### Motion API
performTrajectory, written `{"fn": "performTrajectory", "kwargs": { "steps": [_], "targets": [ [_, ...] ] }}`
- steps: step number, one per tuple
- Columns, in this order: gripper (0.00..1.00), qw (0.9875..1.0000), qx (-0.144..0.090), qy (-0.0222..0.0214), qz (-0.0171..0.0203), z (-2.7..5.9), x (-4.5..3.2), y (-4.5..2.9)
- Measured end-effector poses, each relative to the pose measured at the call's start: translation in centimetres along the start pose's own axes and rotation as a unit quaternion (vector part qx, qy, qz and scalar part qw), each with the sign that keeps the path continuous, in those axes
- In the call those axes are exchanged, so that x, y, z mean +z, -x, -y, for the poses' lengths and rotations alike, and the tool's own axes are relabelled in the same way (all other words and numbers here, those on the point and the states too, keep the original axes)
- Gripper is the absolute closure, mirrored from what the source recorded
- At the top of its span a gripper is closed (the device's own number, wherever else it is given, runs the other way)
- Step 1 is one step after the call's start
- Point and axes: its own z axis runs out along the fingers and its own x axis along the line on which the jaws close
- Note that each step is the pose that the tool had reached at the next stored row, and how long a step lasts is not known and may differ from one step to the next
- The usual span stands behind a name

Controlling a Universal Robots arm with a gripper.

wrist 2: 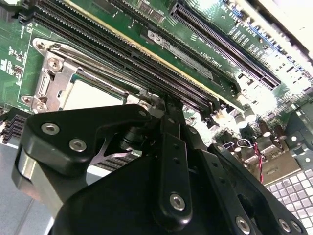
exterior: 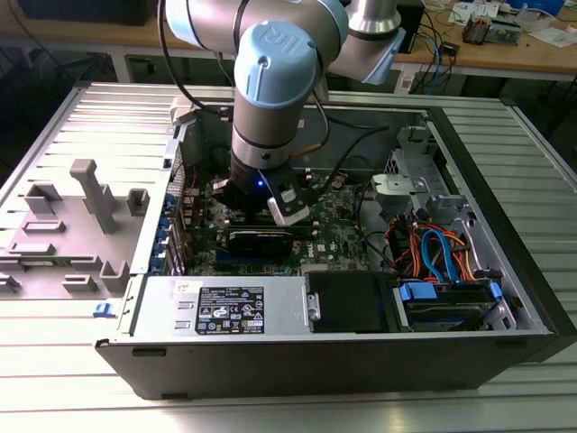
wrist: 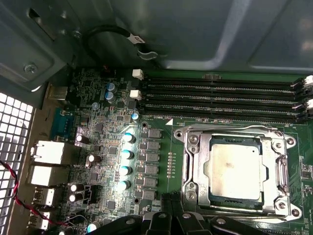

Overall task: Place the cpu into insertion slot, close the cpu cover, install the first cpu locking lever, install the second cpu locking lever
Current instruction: 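Install the second cpu locking lever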

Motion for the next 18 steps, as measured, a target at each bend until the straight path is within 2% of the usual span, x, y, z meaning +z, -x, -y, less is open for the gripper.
{"fn": "performTrajectory", "kwargs": {
  "steps": [6,11,18],
  "targets": [
    [0.89,1.0,0.0,-0.0005,-0.0001,-0.28,-0.62,-0.04],
    [0.89,1.0,0.0,-0.001,-0.0001,-0.67,-2.06,-0.17],
    [0.89,1.0,0.0,-0.0021,-0.0002,-0.7,-2.18,-0.18]
  ]
}}
